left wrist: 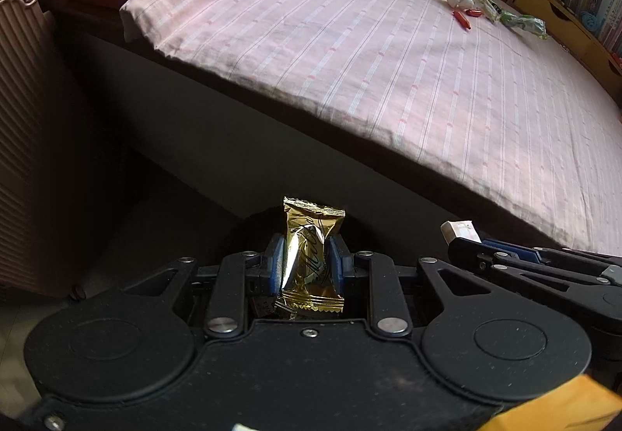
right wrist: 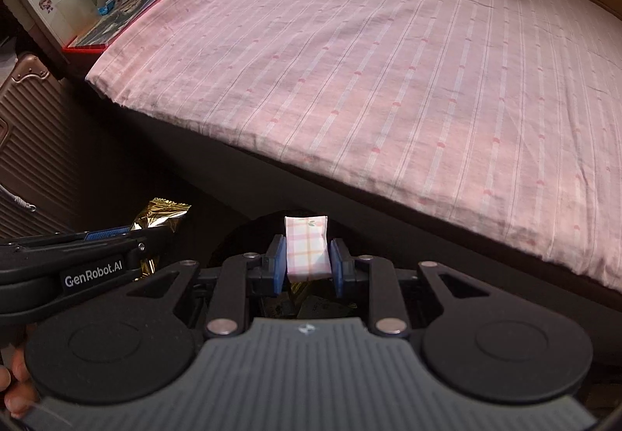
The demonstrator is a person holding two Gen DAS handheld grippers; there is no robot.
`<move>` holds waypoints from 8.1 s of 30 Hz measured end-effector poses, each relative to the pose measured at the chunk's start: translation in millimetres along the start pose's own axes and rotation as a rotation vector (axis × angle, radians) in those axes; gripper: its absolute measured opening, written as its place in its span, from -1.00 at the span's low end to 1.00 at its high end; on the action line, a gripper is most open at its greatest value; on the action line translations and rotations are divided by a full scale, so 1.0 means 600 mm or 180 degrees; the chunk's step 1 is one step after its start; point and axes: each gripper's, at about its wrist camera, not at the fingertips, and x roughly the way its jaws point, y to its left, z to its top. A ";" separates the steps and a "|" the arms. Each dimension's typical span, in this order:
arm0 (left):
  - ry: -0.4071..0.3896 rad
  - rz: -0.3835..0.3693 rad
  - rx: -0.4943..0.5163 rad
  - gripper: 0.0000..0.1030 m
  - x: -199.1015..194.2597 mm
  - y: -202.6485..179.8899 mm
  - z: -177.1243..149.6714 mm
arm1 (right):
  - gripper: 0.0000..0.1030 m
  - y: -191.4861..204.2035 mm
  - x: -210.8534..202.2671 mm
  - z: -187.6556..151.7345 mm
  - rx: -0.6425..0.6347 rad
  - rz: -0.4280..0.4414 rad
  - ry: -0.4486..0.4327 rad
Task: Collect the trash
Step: 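Carry the gold wrapper and pink-checked packet in both tools to the trash bin, then open both tools over the black trash bin to drop the wrapper and packet, then return both tools to the remaining litter on the bed, then grasp the white tissue wad with the left tool while the right tool grasps the green plastic bag, then carry the tissue wad and green bag in both tools to the trash bin, then open both tools over the trash bin to drop the tissue and bag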
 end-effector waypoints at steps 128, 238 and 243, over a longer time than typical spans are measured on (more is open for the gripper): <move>-0.0576 -0.0275 0.0083 -0.36 0.283 -0.432 0.531 | -0.47 -0.468 0.164 0.546 0.0317 -0.0265 -0.0472; 0.0838 -0.0110 0.0064 0.08 0.192 0.042 -0.032 | 0.10 0.023 0.134 -0.049 -0.0183 0.0140 0.0802; 0.0797 -0.0015 0.0060 0.44 0.195 0.045 -0.027 | 0.25 0.026 0.132 -0.046 -0.0195 0.0160 0.0788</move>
